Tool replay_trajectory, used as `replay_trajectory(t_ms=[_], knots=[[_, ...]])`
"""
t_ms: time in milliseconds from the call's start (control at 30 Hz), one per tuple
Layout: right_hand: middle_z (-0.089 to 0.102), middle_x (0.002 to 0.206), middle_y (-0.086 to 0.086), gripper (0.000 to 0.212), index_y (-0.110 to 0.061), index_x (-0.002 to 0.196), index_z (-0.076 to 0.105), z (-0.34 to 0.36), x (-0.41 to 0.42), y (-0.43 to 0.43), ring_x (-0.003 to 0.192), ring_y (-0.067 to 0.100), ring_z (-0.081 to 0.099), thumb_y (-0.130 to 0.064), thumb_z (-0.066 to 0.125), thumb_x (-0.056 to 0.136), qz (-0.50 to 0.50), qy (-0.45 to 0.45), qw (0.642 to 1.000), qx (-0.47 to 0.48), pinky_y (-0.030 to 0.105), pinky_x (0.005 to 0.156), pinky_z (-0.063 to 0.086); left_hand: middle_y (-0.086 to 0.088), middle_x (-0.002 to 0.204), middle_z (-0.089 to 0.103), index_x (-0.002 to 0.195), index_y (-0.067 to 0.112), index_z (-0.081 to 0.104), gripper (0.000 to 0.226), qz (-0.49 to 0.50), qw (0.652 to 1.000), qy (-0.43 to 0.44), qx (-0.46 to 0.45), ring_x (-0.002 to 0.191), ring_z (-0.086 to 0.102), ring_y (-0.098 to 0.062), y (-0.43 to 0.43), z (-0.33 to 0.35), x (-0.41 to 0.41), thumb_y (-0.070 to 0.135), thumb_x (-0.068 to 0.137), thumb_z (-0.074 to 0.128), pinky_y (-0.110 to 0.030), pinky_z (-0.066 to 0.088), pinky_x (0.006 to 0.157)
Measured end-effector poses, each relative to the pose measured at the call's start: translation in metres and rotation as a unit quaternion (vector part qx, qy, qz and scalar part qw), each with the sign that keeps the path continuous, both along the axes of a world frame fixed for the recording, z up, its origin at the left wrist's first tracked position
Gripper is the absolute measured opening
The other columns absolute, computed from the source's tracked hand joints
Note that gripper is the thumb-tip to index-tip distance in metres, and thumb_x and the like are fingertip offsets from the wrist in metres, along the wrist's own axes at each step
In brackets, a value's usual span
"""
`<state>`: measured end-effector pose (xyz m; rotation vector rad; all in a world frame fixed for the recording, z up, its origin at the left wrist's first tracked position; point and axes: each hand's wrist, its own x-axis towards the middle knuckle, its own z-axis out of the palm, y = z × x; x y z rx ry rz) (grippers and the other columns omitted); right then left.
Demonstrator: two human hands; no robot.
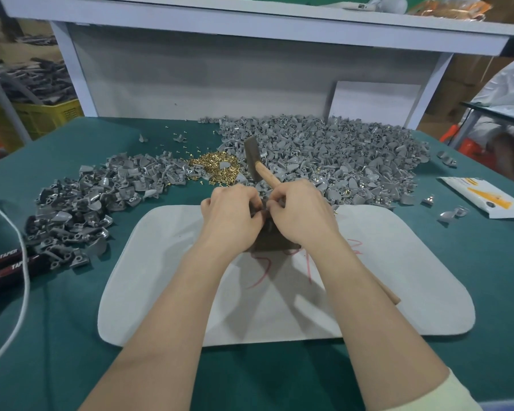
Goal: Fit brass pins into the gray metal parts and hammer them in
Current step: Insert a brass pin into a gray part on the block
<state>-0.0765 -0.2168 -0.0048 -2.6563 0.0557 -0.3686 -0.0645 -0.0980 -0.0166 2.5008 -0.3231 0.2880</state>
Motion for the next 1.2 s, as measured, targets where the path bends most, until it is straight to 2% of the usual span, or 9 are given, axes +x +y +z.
replay_trajectory(t_ms=[300, 433, 633, 700, 767, 867, 1000, 1133, 1200], knots=[[0.063, 0.101, 0.011, 0.021, -0.031, 0.099, 0.067, 0.004, 0.0, 0.0, 0.073, 0.027, 0.052, -0.023, 0.05, 0.09, 0.006, 0.029, 1.0, 0.007, 0.028, 0.064, 0.037, 0.003, 0.103, 0.058, 0.083, 0.027, 0.054, 0.007, 0.0, 1.0, 0.005, 0.014, 0.113, 0.043, -0.027, 0.0, 0.002, -0.003, 0.025, 0.089, 0.058, -0.037, 0.031, 0.092], [0.063, 0.105, 0.011, 0.016, -0.034, 0.08, 0.057, 0.005, 0.0, 0.001, 0.074, 0.026, 0.052, -0.024, 0.049, 0.09, -0.002, 0.033, 0.999, -0.001, 0.028, 0.065, 0.037, 0.003, 0.104, 0.058, 0.086, 0.026, 0.056, 0.004, -0.003, 1.0, 0.003, 0.02, 0.114, 0.043, -0.027, 0.0, 0.002, -0.003, 0.024, 0.088, 0.058, -0.038, 0.031, 0.093], [0.062, 0.101, 0.008, 0.013, -0.034, 0.085, 0.061, 0.0, 0.003, -0.002, 0.075, 0.024, 0.054, -0.027, 0.052, 0.091, 0.005, 0.023, 1.0, -0.008, 0.029, 0.066, 0.04, 0.006, 0.098, 0.057, 0.082, 0.028, 0.054, 0.008, 0.006, 1.0, 0.006, 0.012, 0.112, 0.045, -0.027, 0.0, 0.0, -0.002, 0.026, 0.088, 0.058, -0.038, 0.032, 0.092], [0.065, 0.1, 0.004, 0.015, -0.03, 0.082, 0.064, -0.003, 0.003, -0.006, 0.081, 0.023, 0.059, -0.025, 0.055, 0.092, 0.014, 0.002, 0.999, 0.036, 0.031, 0.071, 0.046, 0.006, 0.094, 0.059, 0.078, 0.029, 0.055, 0.01, 0.014, 1.0, 0.01, -0.001, 0.11, 0.048, -0.026, 0.0, -0.001, -0.001, 0.027, 0.087, 0.059, -0.038, 0.033, 0.092], [0.068, 0.101, -0.005, 0.02, -0.027, 0.093, 0.07, -0.002, 0.0, -0.011, 0.079, 0.01, 0.061, -0.015, 0.054, 0.092, 0.02, -0.03, 0.992, 0.119, 0.025, 0.074, 0.048, 0.005, 0.092, 0.059, 0.073, 0.028, 0.053, 0.015, 0.034, 0.999, 0.012, -0.006, 0.108, 0.05, -0.026, 0.0, -0.001, -0.001, 0.026, 0.087, 0.059, -0.039, 0.034, 0.093], [0.056, 0.093, -0.03, 0.043, -0.027, 0.122, 0.06, 0.006, -0.008, -0.02, 0.07, -0.022, 0.051, 0.0, 0.046, 0.092, 0.055, -0.083, 0.979, 0.178, -0.002, 0.062, 0.034, 0.001, 0.095, 0.062, 0.068, 0.027, 0.051, 0.021, 0.085, 0.996, 0.01, -0.017, 0.106, 0.051, -0.029, 0.005, -0.001, 0.002, 0.027, 0.088, 0.06, -0.039, 0.034, 0.092], [0.057, 0.101, -0.011, 0.048, -0.033, 0.136, 0.046, 0.016, -0.019, -0.029, 0.089, 0.006, 0.053, -0.014, 0.052, 0.092, 0.035, -0.101, 0.984, 0.143, 0.018, 0.076, 0.035, -0.003, 0.102, 0.064, 0.076, 0.024, 0.054, 0.013, 0.114, 0.993, 0.01, -0.026, 0.105, 0.052, -0.03, 0.008, -0.003, 0.004, 0.026, 0.087, 0.059, -0.038, 0.035, 0.091], [0.062, 0.097, -0.01, 0.04, -0.029, 0.127, 0.058, 0.017, -0.028, -0.031, 0.092, 0.01, 0.056, -0.015, 0.057, 0.09, 0.049, -0.102, 0.987, 0.115, 0.014, 0.072, 0.031, -0.002, 0.098, 0.064, 0.077, 0.022, 0.057, 0.011, 0.117, 0.992, 0.013, -0.034, 0.102, 0.054, -0.029, 0.007, -0.003, 0.005, 0.026, 0.086, 0.061, -0.038, 0.036, 0.09], [0.057, 0.088, -0.016, 0.039, -0.032, 0.125, 0.059, 0.019, -0.031, -0.032, 0.081, 0.007, 0.052, -0.017, 0.057, 0.089, 0.045, -0.118, 0.987, 0.101, 0.014, 0.067, 0.03, -0.002, 0.095, 0.064, 0.077, 0.021, 0.061, 0.011, 0.117, 0.992, 0.012, -0.04, 0.101, 0.054, -0.029, 0.008, -0.003, 0.005, 0.026, 0.086, 0.062, -0.038, 0.037, 0.089]])
